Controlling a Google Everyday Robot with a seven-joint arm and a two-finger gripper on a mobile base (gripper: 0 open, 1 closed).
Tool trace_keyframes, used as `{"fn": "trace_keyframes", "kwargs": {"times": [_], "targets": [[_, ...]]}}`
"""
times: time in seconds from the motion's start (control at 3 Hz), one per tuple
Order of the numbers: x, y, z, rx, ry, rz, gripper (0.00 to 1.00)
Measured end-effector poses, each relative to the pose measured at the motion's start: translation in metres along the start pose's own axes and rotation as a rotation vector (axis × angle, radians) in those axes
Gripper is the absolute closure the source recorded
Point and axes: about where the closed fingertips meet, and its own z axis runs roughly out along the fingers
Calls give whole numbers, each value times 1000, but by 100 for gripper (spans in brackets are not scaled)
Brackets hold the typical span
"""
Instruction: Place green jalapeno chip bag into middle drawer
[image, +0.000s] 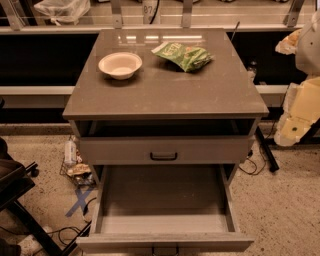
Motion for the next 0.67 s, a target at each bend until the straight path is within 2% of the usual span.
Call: {"fn": "trace_keyframes", "kwargs": {"times": [0.33, 0.67], "targets": [[0, 0, 0, 0, 0, 0, 0], [-2, -30, 15, 31, -40, 16, 0]]}}
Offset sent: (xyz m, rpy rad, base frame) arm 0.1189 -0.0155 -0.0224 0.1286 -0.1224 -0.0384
